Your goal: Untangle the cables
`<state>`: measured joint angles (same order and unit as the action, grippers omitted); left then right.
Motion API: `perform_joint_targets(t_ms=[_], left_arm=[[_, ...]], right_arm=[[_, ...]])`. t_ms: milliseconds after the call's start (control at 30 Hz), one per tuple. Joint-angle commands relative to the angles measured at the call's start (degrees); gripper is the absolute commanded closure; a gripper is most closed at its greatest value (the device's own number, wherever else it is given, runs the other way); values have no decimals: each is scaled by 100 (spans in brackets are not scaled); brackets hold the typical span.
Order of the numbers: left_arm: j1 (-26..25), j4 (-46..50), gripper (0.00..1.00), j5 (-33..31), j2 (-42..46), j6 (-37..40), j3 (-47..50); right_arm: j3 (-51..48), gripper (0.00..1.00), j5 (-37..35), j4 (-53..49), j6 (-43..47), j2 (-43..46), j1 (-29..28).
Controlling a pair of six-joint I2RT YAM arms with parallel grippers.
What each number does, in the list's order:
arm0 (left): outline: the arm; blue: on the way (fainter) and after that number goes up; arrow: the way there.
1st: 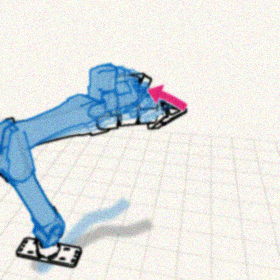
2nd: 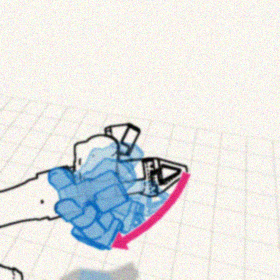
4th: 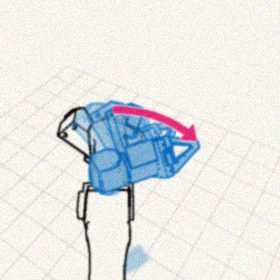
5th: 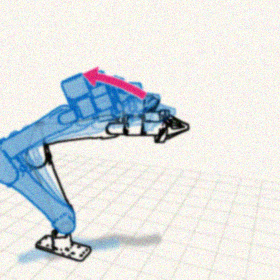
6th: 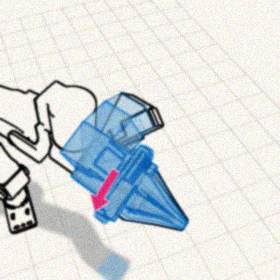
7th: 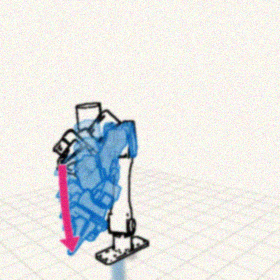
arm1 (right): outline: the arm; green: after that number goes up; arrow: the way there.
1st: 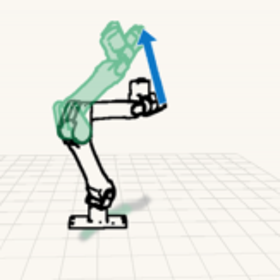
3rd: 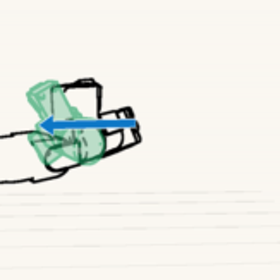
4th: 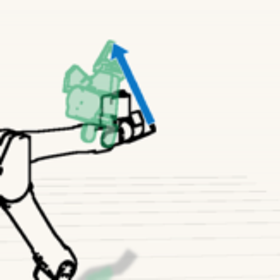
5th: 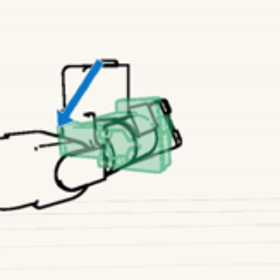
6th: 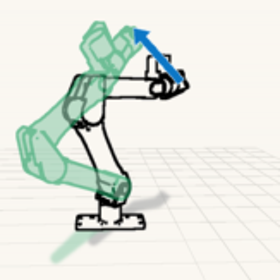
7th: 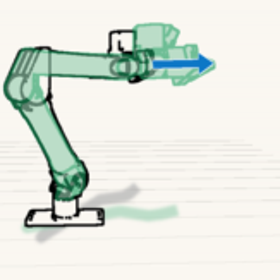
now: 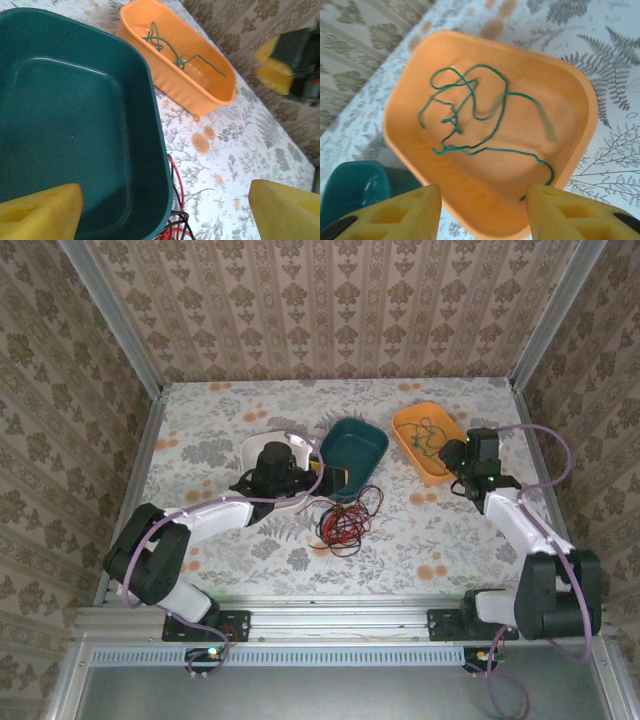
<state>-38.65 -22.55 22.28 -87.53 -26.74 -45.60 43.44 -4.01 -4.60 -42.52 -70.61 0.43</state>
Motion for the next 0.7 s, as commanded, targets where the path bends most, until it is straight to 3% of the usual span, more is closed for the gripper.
perform_joint_targets(t_ms=[0, 233, 367, 667], left_arm=[[-213, 675, 13, -316, -64, 594, -287], [-484, 1045, 16, -378, -328, 836, -414], [-520, 1101, 19, -450, -362, 859, -370], [-748, 1915, 21, -782, -262, 1375, -369]], right_arm=[[-204, 50, 265, -466, 409, 599, -183], [-517, 50, 1169, -1044, 1129, 924, -1382], [-721, 52, 1797, -696, 1269, 644, -2152], [-184, 56, 2519, -281, 1431, -857, -2461]])
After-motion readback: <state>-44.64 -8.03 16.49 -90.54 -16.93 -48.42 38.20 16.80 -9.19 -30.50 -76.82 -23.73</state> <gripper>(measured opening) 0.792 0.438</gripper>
